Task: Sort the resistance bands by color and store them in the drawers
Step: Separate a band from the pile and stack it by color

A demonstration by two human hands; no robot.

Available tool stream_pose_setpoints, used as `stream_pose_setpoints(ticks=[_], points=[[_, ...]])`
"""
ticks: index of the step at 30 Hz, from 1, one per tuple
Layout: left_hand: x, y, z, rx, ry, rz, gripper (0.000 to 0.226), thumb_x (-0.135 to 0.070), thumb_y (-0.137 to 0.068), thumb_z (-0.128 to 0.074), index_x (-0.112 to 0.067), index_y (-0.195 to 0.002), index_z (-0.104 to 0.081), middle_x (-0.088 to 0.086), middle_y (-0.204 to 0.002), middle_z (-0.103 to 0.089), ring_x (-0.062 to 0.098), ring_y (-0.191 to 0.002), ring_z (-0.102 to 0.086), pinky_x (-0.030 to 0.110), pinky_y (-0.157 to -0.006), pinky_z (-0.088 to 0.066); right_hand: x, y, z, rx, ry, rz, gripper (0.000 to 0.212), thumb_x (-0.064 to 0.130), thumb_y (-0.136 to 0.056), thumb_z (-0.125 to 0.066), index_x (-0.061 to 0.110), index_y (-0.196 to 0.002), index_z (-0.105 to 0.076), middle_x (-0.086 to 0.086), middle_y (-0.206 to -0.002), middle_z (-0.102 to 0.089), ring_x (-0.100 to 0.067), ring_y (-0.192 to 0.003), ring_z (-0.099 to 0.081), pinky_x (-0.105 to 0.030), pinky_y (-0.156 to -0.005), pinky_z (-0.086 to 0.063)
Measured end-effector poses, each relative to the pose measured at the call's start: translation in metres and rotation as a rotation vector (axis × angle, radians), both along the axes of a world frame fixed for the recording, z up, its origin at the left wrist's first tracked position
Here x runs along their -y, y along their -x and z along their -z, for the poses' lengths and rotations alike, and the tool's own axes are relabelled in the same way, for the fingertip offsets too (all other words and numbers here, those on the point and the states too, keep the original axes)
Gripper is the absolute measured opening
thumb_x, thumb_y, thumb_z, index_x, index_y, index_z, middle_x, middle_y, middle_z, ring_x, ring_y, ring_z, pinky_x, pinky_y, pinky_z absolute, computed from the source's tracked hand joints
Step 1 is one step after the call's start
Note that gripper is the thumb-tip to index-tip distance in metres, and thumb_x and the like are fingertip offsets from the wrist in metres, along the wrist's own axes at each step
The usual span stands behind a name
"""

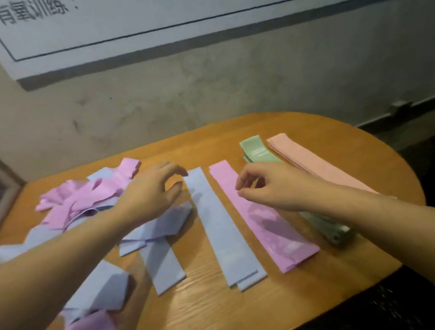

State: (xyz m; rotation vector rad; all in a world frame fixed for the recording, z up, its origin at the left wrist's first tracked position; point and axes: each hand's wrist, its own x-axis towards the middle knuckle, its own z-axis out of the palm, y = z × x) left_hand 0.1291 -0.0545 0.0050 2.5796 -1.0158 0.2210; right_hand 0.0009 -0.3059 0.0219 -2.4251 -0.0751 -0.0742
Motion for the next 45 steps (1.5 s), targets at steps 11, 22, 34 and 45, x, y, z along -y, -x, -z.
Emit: stream_pose_setpoints(ticks=[11,22,34,45], points=[[-0.147,0.052,0.056,-0.142,0.099,-0.195,0.031,-0.051,-0.092,-0.046,-0.035,-0.116,-0.058,-0.013,-0.113,-0.064,0.011,-0.104,-0.06,0.04,-0.089,-0.051,-0.134,-0.038,0.014,-0.044,0.131,-0.184,0.016,0.029,-0.091,-0.066,0.026,-0.106,-0.07,0.008,-0.103,-0.068,-0.012,-0.095,-0.064,-0.028,-0.084,-0.05],[-0.153,0.065,0.077,-0.055,0.205,-0.211,0.026,-0.04,-0.094,-0.05,-0.027,-0.113,-0.063,-0.015,-0.127,-0.056,0.011,-0.112,-0.058,0.038,-0.09,-0.05,-0.181,-0.071,0.042,-0.026,0.386,-0.191,0.063,0.041,-0.085,-0.071,0.026,-0.143,-0.051,0.001,-0.138,-0.058,-0.021,-0.124,-0.054,-0.036,-0.098,-0.047],[-0.151,0.07,0.075,-0.062,0.214,-0.266,0.041,-0.034,-0.095,-0.061,-0.026,-0.134,-0.053,-0.012,-0.125,-0.059,0.009,-0.11,-0.055,0.029,-0.092,-0.044,-0.186,-0.053,0.065,0.086,0.116,-0.127,0.015,0.026,-0.091,-0.066,0.031,-0.105,-0.063,0.013,-0.1,-0.056,-0.008,-0.09,-0.055,-0.029,-0.079,-0.051],[-0.153,0.074,0.072,-0.108,0.256,-0.274,0.048,-0.045,-0.092,-0.062,-0.036,-0.137,-0.047,-0.014,-0.12,-0.064,0.006,-0.11,-0.059,0.03,-0.092,-0.05,-0.181,-0.029,0.056,0.108,-0.169,-0.143,0.005,0.028,-0.093,-0.07,0.027,-0.097,-0.073,0.016,-0.096,-0.071,0.0,-0.093,-0.063,-0.022,-0.083,-0.051]])
